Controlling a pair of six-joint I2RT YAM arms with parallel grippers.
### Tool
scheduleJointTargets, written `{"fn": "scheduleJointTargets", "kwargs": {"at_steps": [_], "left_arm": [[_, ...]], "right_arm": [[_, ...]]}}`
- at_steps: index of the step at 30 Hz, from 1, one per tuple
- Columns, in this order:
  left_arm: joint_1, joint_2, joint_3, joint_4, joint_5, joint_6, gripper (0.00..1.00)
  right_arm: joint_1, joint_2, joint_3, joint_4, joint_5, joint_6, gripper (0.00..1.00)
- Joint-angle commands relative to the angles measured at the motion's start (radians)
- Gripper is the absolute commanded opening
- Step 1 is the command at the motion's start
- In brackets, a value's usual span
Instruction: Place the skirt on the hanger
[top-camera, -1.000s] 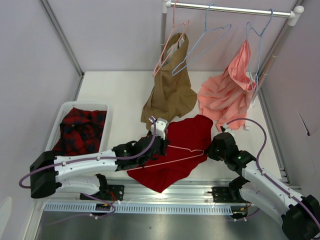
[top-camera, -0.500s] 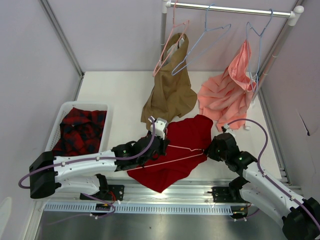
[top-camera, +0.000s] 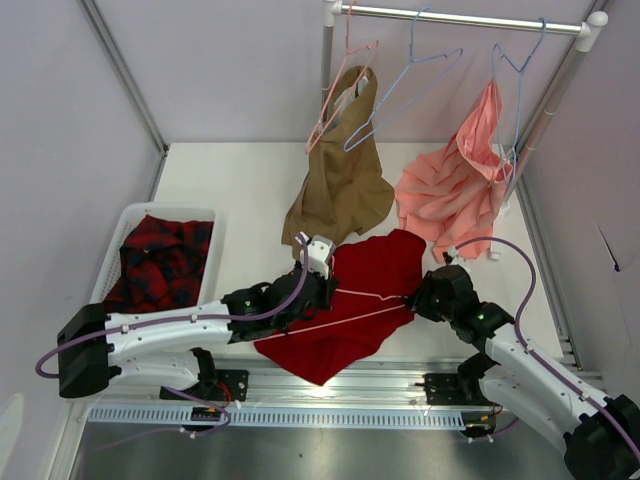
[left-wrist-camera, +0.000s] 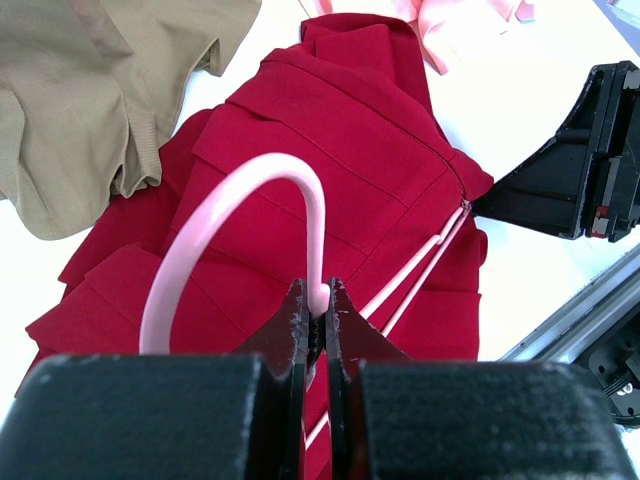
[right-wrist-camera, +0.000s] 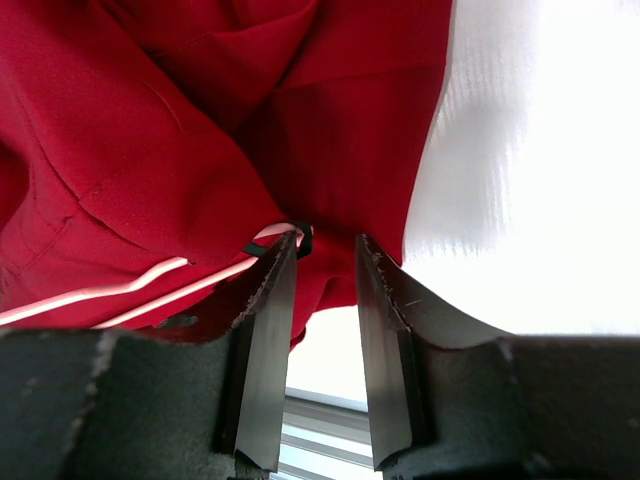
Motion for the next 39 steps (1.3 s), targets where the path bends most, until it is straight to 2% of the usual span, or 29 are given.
{"fn": "scheduleJointTargets", "kwargs": {"at_steps": [1, 5, 10, 17, 22, 25, 39], "left_arm": [[0.005, -0.034, -0.003, 0.068, -0.016, 0.013, 0.00], [0.005, -0.038, -0.003, 0.068, -0.018, 0.014, 0.00], [0.005, -0.051, -0.009, 0.084, -0.019, 0.017, 0.00], [0.005, -0.056, -0.009, 0.091, -0.019, 0.019, 0.00], [0.005, -0.054, -0.006, 0.088, -0.019, 0.020, 0.00], [0.005, -0.053, -0.004, 0.079, -0.021, 0.020, 0.00], [0.005, -0.074, -0.032, 0.061, -0.035, 0.003, 0.00]], "right_arm": [[-0.005, 0.006, 0.008, 0.057, -0.006, 0.013, 0.36], [-0.007, 0.006, 0.001, 0.065, -0.004, 0.015, 0.35], [-0.016, -0.006, 0.001, 0.068, -0.003, 0.016, 0.25], [-0.036, -0.011, 0.011, 0.068, -0.009, 0.013, 0.19], [-0.046, -0.014, 0.010, 0.078, -0.013, 0.010, 0.11], [-0.054, -0.014, 0.011, 0.083, -0.015, 0.009, 0.01], [-0.059, -0.031, 0.004, 0.057, -0.013, 0.001, 0.00]]}}
